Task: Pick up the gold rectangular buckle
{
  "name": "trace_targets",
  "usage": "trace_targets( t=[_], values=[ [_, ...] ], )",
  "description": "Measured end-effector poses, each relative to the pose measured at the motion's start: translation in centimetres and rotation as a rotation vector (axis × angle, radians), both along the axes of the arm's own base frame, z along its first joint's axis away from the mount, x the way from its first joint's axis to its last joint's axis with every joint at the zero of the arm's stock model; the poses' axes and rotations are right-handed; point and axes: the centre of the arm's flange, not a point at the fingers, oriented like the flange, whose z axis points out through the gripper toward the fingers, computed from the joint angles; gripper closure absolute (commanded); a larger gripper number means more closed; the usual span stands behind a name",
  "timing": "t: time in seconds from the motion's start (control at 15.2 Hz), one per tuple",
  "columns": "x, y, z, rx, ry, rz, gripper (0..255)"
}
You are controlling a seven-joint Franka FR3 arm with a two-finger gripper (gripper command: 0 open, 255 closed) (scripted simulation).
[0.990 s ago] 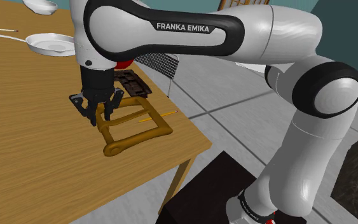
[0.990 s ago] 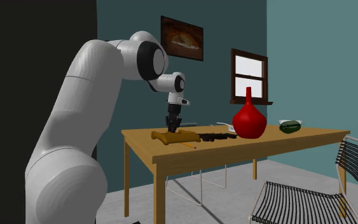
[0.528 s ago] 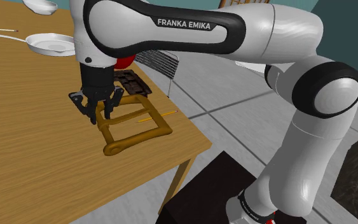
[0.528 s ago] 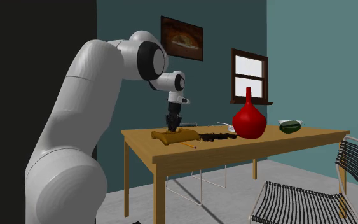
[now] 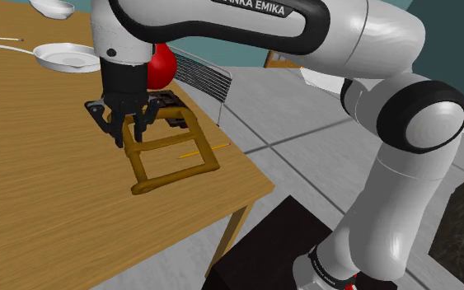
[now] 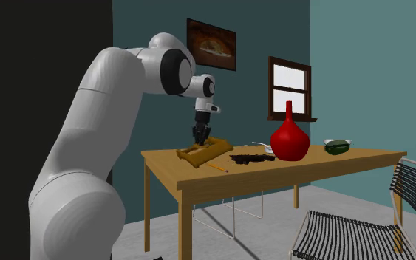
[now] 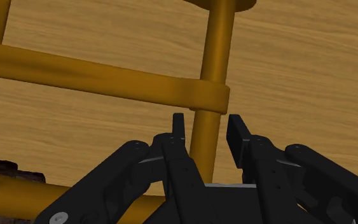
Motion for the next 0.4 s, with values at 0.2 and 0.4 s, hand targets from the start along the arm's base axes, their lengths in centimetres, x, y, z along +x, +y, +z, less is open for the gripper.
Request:
trace_targets(
  t=[0.2,0.4],
  values=[
    [0.1,-0.1,1.5,0.000,0.000,0.000,255],
    [0.0,-0.1,3.0,0.000,0.000,0.000,255]
  ],
)
